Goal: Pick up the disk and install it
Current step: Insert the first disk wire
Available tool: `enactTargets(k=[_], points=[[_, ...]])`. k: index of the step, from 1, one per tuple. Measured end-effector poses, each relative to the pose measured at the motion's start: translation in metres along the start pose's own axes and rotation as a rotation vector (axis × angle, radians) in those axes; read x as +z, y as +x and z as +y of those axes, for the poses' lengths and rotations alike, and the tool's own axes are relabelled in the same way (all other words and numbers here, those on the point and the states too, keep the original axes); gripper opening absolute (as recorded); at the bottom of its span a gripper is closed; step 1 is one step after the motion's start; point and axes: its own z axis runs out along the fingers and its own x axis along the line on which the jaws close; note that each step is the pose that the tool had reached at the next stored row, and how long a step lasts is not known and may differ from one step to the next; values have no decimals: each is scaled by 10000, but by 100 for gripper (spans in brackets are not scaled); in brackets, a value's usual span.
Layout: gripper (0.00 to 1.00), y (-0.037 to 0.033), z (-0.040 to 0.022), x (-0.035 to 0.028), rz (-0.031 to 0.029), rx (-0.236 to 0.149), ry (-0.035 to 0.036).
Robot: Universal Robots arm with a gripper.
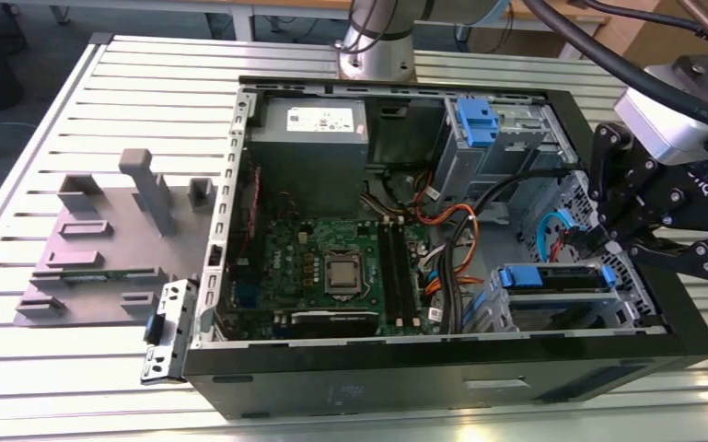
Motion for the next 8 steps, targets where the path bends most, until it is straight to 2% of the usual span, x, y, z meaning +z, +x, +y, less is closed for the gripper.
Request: enactTargets(k=[8], points=[[11,0,0,0,8,-254,-19]])
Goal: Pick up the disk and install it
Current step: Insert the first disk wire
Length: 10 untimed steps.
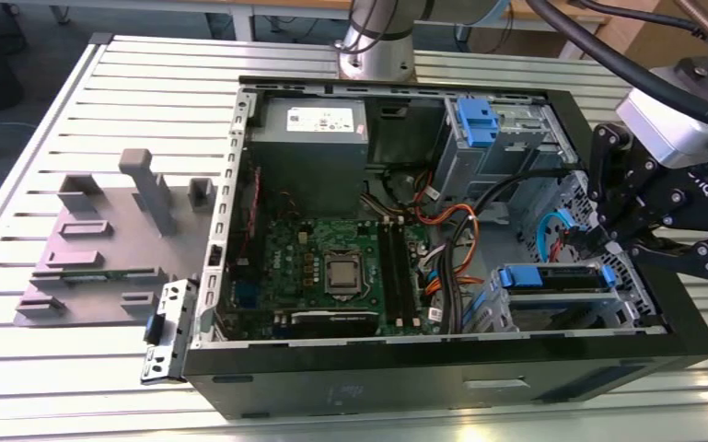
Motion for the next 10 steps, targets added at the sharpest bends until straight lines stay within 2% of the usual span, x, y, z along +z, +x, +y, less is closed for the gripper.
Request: enactTargets(k=[10], points=[[11,0,0,0,10,-292,-22]])
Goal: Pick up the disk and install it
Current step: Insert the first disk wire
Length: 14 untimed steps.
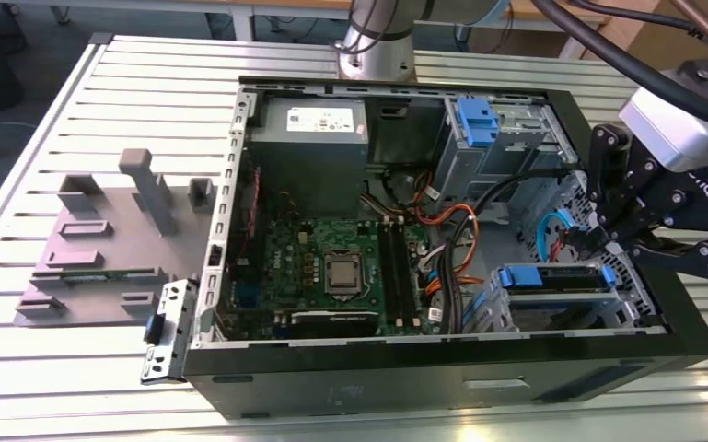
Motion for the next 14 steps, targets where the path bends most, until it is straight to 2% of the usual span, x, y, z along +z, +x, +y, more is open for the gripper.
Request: enactTargets(k=[14], points=[[11,0,0,1,12,-399,-30]])
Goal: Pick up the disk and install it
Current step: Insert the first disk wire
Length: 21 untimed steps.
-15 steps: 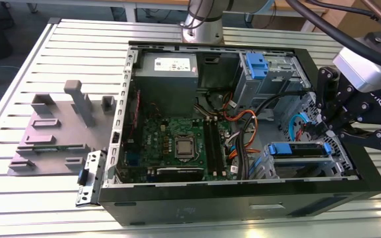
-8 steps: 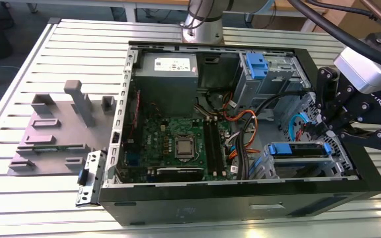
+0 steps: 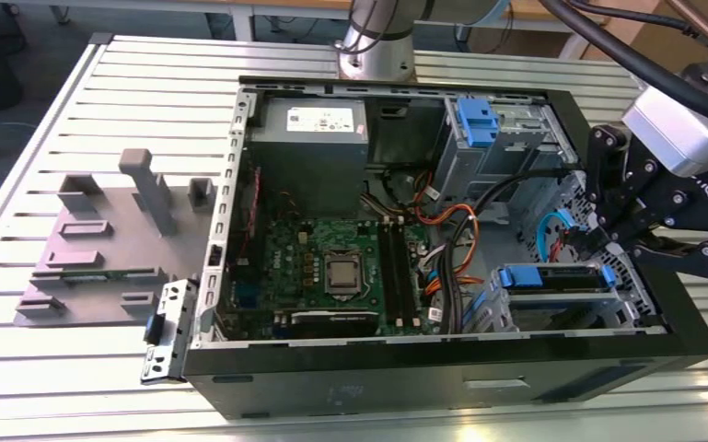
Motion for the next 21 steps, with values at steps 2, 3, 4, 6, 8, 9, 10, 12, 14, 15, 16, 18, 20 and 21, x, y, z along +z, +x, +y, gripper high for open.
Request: enactTargets(k=[2,3,4,6,8,9,10,12,14,15,16,18,20,21], points=[[11,0,0,0,2,-54,-4],[11,0,0,0,3,-81,-6],[11,0,0,0,4,-109,-8],[11,0,0,0,5,-164,-12],[11,0,0,0,7,-219,-16],[11,0,0,0,8,-247,-19],[11,0,0,1,9,-274,-21],[11,0,0,1,11,-329,-24],[11,0,0,1,13,-383,-29],[11,0,0,1,14,-411,-31],[11,0,0,1,14,-438,-33],[11,0,0,1,16,-492,-37],[11,0,0,1,18,-545,-41],[11,0,0,1,19,-575,-43]])
